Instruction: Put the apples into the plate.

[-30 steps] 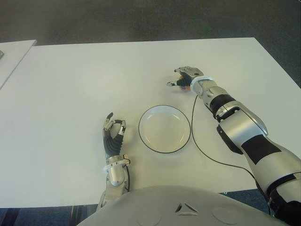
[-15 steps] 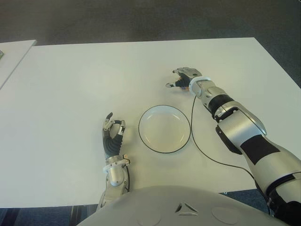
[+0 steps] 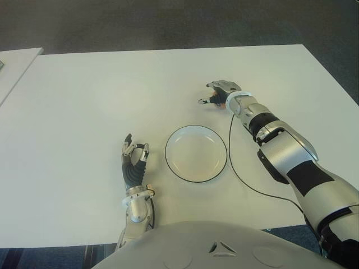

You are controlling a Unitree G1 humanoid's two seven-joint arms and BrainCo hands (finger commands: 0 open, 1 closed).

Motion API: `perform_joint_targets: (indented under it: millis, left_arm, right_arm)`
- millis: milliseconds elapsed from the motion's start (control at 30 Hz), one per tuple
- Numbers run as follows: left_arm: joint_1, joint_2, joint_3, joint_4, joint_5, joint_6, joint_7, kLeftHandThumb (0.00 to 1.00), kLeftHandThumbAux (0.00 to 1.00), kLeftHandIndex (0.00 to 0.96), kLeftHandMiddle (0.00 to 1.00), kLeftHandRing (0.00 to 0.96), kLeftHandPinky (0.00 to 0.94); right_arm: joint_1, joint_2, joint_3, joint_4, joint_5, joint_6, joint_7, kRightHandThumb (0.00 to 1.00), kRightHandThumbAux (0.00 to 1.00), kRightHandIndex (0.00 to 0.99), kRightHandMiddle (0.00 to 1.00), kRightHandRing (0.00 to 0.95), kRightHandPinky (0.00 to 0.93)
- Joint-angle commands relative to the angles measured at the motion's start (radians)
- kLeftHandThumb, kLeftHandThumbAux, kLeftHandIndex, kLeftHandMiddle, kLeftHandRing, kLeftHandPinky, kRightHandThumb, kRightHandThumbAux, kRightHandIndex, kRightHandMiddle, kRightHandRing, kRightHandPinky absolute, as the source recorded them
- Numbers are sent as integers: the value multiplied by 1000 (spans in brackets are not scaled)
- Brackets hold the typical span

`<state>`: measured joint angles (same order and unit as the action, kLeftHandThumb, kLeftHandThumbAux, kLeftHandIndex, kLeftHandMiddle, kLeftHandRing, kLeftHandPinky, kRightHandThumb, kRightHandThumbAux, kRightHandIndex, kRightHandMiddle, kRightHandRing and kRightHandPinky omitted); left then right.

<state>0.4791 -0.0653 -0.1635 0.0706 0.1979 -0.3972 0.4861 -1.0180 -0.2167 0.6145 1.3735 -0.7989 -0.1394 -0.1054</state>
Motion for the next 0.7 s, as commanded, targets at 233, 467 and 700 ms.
perform_joint_targets:
  millis: [233, 467, 700]
  left_arm:
    - [28, -26, 11, 41, -3, -47, -19, 10, 518, 643, 86, 2, 16]
    - [41, -25, 26, 63, -28, -83, -40, 25, 528, 634, 72, 0, 1]
    - [30, -18, 50, 111, -37, -133, -57, 41, 547, 631, 68, 0, 0]
  right_arm:
    - [60, -2, -3, 10, 5, 12, -15, 176, 220, 0, 0, 0, 0]
    - [85, -25, -8, 17, 5, 12, -23, 177, 213, 0, 0, 0, 0]
    - [98, -21, -13, 18, 9, 21, -25, 168, 200, 0, 0, 0, 0]
